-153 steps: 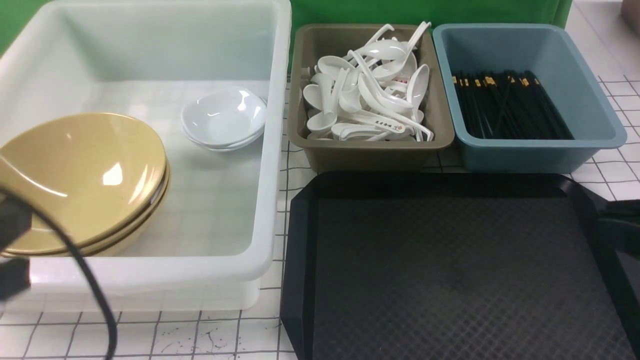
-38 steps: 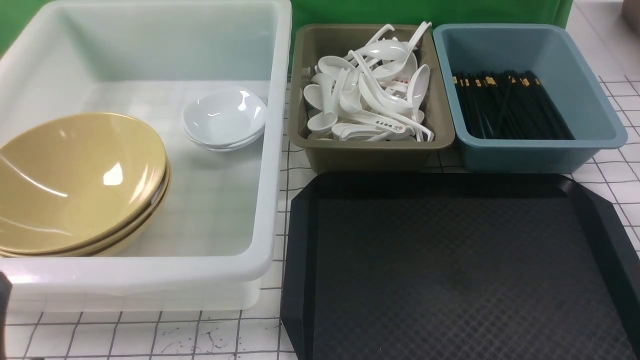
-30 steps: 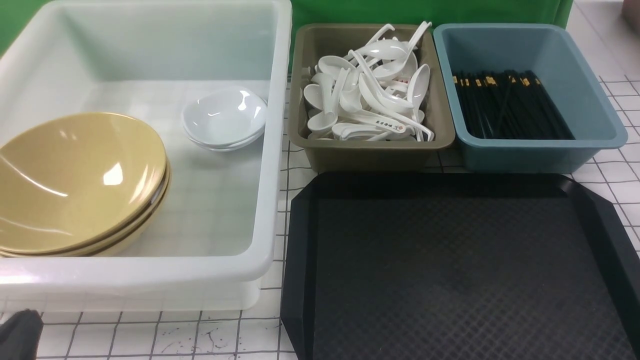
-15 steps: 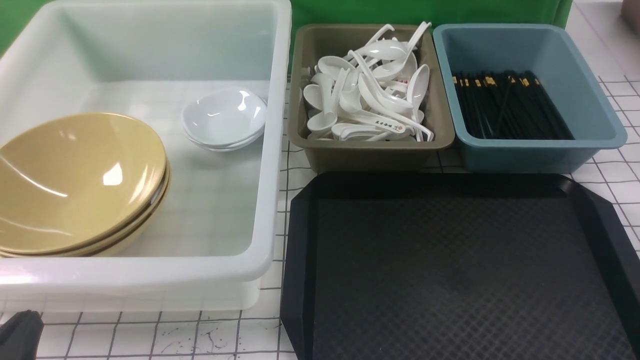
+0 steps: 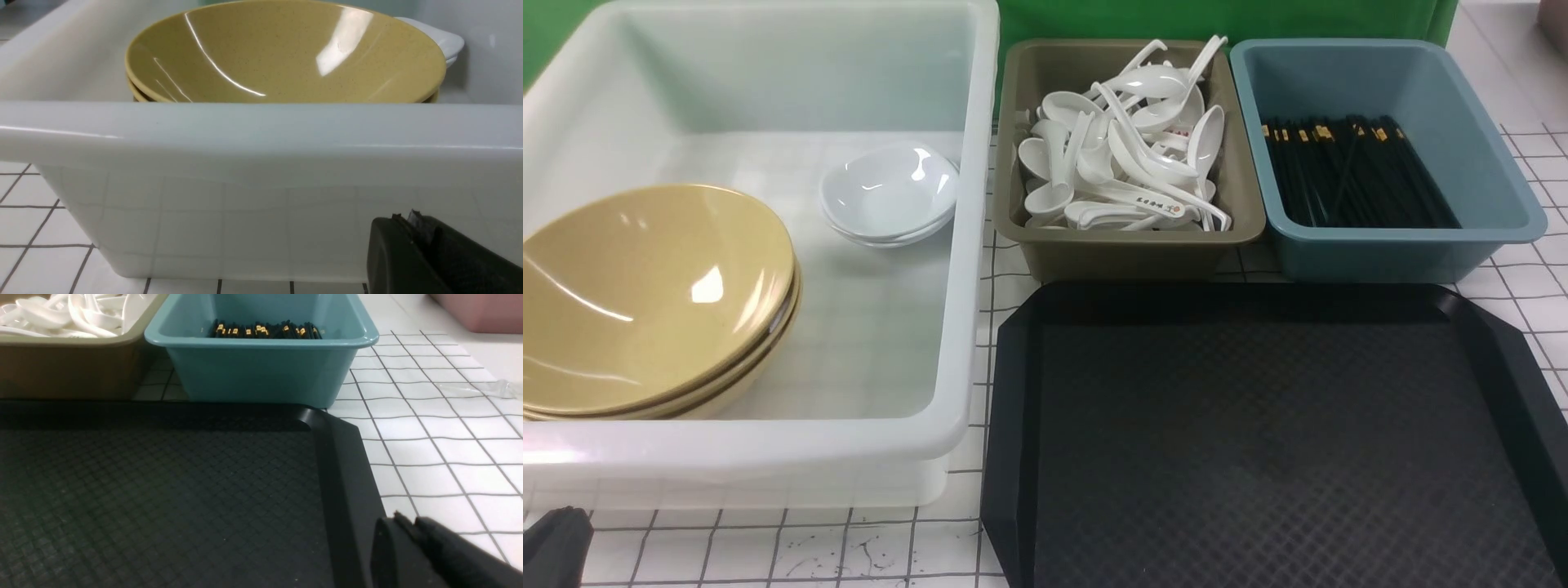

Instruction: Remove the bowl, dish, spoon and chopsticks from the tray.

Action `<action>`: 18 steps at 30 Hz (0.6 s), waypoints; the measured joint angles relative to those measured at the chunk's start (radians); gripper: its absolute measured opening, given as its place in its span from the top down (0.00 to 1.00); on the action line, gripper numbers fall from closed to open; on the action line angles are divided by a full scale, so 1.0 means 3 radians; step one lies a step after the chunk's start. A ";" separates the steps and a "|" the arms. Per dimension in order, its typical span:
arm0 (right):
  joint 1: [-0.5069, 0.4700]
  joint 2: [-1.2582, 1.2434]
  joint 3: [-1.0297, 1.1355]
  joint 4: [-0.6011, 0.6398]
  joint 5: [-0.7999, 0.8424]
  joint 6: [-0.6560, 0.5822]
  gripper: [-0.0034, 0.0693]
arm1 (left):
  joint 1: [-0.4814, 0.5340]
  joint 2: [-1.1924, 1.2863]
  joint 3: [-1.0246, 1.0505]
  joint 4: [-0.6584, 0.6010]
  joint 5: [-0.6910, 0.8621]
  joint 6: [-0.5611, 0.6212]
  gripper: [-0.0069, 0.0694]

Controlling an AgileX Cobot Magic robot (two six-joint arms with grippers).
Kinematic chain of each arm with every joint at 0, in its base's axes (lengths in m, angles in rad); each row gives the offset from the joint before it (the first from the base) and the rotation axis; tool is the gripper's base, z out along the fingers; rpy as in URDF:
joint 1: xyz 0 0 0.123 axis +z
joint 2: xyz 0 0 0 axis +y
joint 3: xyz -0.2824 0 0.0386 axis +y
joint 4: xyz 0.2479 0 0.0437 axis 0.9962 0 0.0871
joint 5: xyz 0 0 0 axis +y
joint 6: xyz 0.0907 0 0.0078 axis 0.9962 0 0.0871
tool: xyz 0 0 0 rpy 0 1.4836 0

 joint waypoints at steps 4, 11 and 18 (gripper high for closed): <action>0.0000 0.0000 0.0000 0.0000 0.0000 0.0000 0.81 | 0.0000 0.0000 0.0000 0.0000 0.0000 0.0000 0.92; 0.0000 0.0000 0.0000 0.0000 0.0000 0.0000 0.81 | 0.0000 0.0000 0.0000 0.0000 0.0000 0.0000 0.92; 0.0000 0.0000 0.0000 0.0000 0.0000 0.0000 0.80 | 0.0000 0.0000 0.0000 0.0000 0.0000 0.0000 0.92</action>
